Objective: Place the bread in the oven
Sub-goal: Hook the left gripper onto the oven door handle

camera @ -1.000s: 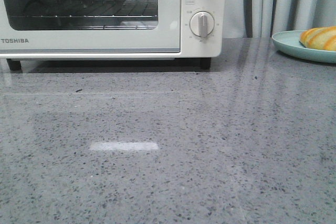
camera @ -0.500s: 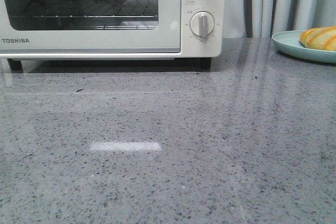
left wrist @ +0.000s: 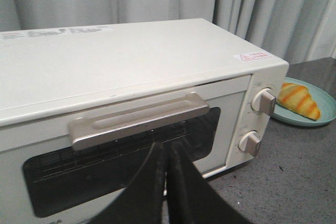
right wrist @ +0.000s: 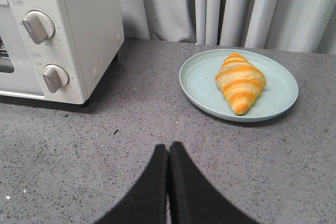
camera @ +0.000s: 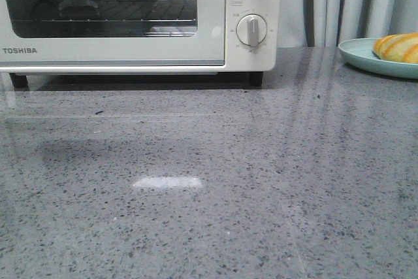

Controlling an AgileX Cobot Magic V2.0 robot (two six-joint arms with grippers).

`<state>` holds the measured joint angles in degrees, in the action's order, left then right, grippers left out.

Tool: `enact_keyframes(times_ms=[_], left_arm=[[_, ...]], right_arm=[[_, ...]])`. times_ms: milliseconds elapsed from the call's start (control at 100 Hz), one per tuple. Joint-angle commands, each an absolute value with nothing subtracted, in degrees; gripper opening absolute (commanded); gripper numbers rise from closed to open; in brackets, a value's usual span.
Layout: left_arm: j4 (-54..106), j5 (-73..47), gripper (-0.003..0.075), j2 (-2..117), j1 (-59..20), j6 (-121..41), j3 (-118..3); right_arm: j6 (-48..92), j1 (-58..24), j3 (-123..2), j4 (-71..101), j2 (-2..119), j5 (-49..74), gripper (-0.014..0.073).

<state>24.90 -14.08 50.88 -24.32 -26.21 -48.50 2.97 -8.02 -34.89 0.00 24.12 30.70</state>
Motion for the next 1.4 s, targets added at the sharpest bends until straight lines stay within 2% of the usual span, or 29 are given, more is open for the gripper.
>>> enact_keyframes(times_ms=[0,250,590,810,1390], left_arm=[[25.2,-7.2,-0.0021,54.3,-26.3,-26.2,-52.0],[25.2,3.9,-0.0021,63.0,-26.7,-26.2,-53.1],[25.2,5.6,-0.0021,67.7,-26.7,-26.2,-53.1],[25.2,11.1,-0.0021,68.1,-26.7,-26.2,-53.1],[25.2,8.4,-0.0021,73.1,-26.5,-26.2,-53.0]], right_arm=[[3.7,-8.0,-36.9,-0.5,24.9,27.0,-0.0069],[3.7,-8.0,-36.9,-0.5,24.9,30.3,-0.0069],[3.7,-8.0,-36.9,-0.5,24.9,31.3,-0.0069],[3.7,-8.0,-36.9,-0.5,24.9,31.3,-0.0069],[3.7,-8.0,-36.9,-0.4,24.9,31.9,-0.0069]])
